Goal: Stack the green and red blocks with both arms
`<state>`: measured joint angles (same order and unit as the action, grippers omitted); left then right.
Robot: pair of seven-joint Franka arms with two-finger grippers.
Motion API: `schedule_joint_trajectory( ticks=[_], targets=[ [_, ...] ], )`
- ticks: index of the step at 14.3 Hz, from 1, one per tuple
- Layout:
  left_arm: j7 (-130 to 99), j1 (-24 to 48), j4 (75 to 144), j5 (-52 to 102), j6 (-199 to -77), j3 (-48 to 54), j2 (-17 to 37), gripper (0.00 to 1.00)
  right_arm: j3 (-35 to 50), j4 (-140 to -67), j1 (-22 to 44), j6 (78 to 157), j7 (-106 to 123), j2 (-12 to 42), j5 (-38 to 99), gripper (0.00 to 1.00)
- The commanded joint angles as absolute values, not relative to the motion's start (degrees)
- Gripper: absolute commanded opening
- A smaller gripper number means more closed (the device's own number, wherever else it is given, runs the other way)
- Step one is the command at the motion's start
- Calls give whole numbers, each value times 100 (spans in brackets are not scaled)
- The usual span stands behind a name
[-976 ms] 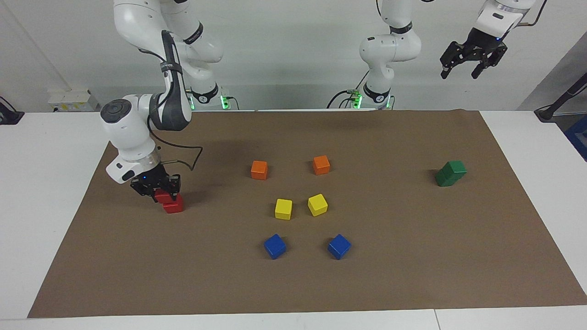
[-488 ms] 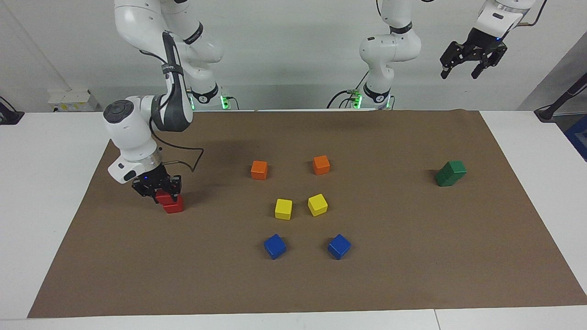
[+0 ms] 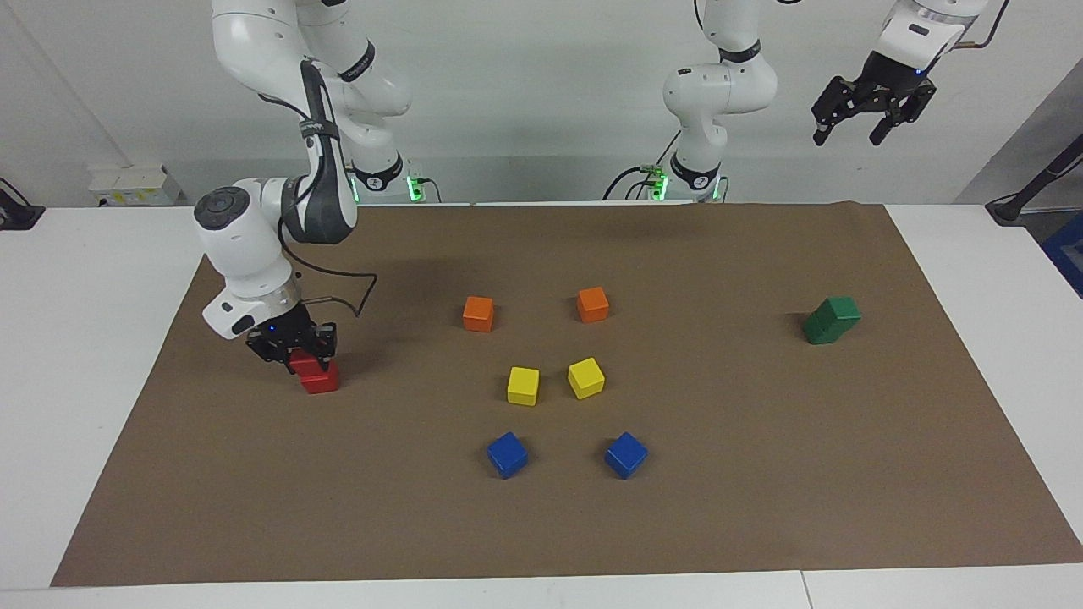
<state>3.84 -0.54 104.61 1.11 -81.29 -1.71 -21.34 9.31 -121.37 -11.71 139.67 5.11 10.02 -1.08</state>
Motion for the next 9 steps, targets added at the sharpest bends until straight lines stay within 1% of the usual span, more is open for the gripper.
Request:
schedule_joint_trajectory(
  ticks=[1,2,7,9],
  targets=[
    [343,-79,10503,53,-8068,-141,-2241,100,1002,-12278,-1274,14176,501,896,-9,42],
    [343,-79,10503,53,-8068,-141,-2241,100,1002,-12278,-1274,14272,510,905,-9,99],
    [343,-79,10503,53,-8068,-141,-2241,100,1002,-12261,-1283,14282,633,923,-18,100],
    [334,-79,10503,53,-8068,-141,-2241,100,1002,-12182,-1240,14116,615,923,-18,100]
  ],
)
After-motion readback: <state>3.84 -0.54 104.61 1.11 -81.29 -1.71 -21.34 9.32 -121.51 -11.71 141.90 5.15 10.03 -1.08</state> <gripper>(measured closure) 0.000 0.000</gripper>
